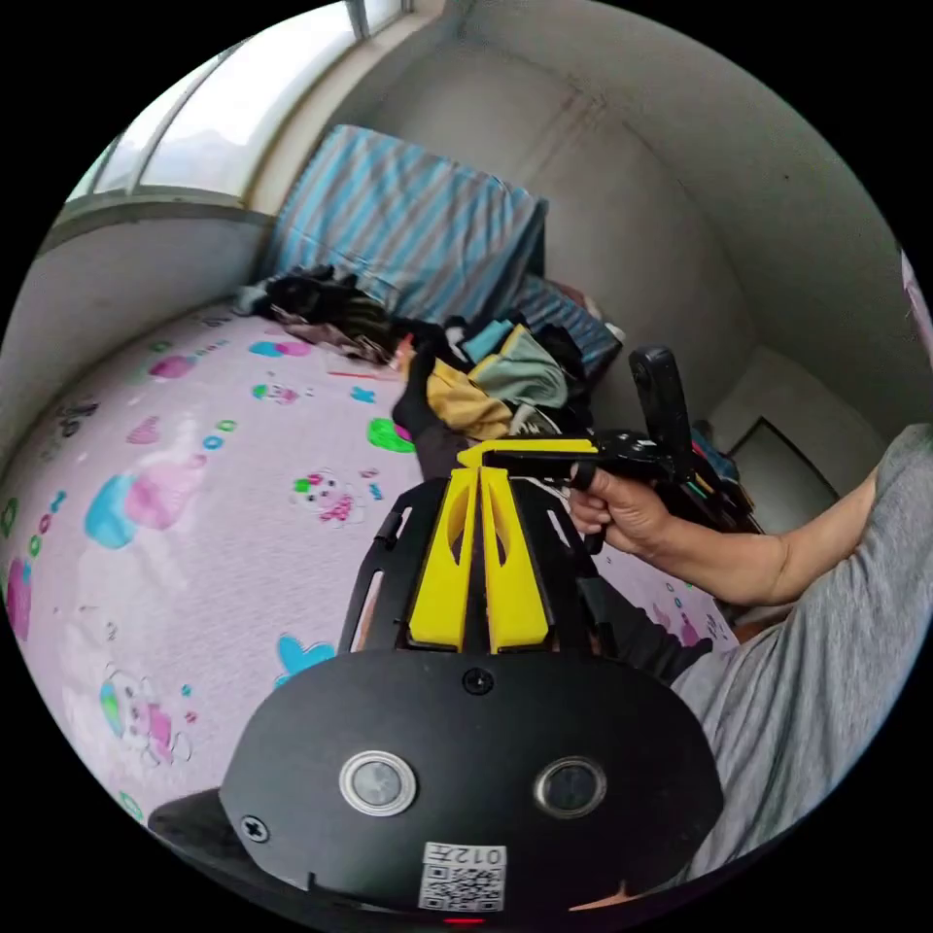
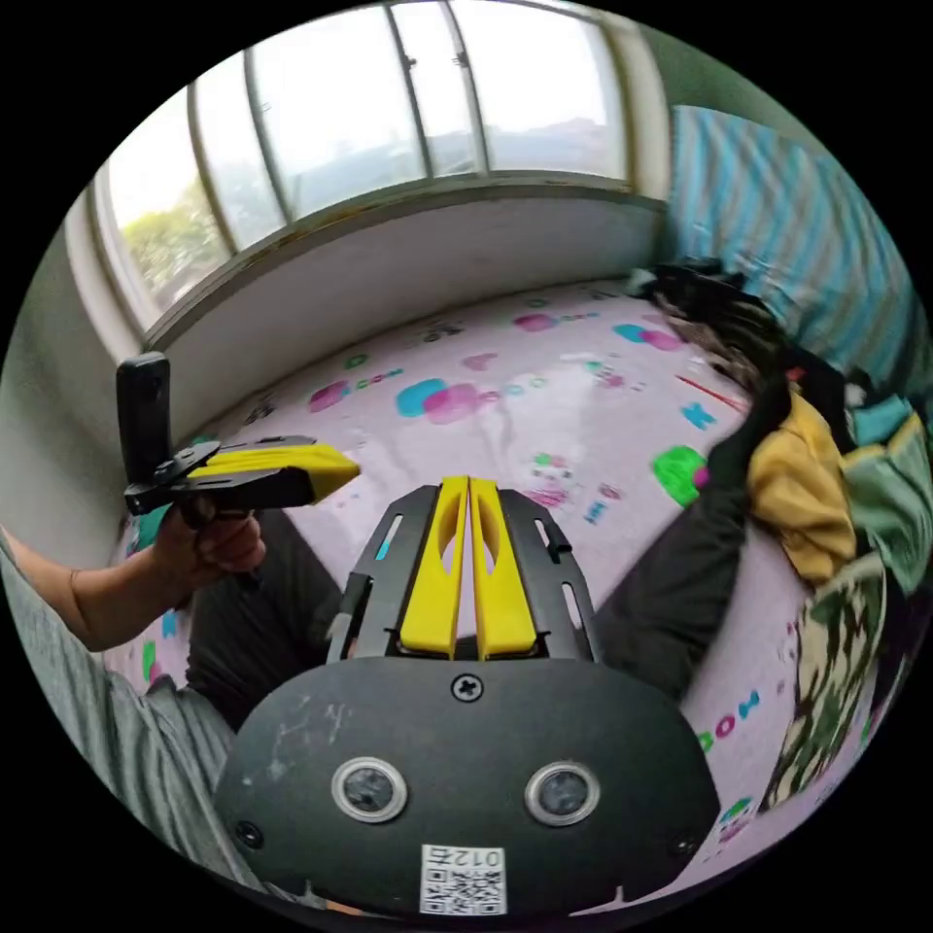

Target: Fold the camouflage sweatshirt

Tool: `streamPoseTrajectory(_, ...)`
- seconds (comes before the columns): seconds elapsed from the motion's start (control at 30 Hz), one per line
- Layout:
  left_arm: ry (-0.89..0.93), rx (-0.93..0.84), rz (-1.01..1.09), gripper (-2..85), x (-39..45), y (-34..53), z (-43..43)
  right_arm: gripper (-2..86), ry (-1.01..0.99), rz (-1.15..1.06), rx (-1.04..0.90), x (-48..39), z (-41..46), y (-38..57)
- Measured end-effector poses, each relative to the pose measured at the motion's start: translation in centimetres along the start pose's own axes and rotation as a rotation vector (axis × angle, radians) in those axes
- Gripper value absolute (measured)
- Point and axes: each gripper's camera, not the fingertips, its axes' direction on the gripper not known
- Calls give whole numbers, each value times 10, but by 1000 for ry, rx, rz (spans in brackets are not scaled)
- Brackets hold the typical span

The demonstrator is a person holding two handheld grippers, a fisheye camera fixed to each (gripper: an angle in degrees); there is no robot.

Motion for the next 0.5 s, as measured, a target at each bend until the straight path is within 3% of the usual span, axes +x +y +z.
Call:
streamPoseTrajectory(0.23, 155, -176, 55, 7, 6, -54, 191, -7, 382, 394, -73, 190, -20, 138)
streamPoseTrajectory(0.5, 234, -368, 102, 7, 21, -110, 402, 34, 658, 602, -83, 330, -43, 237)
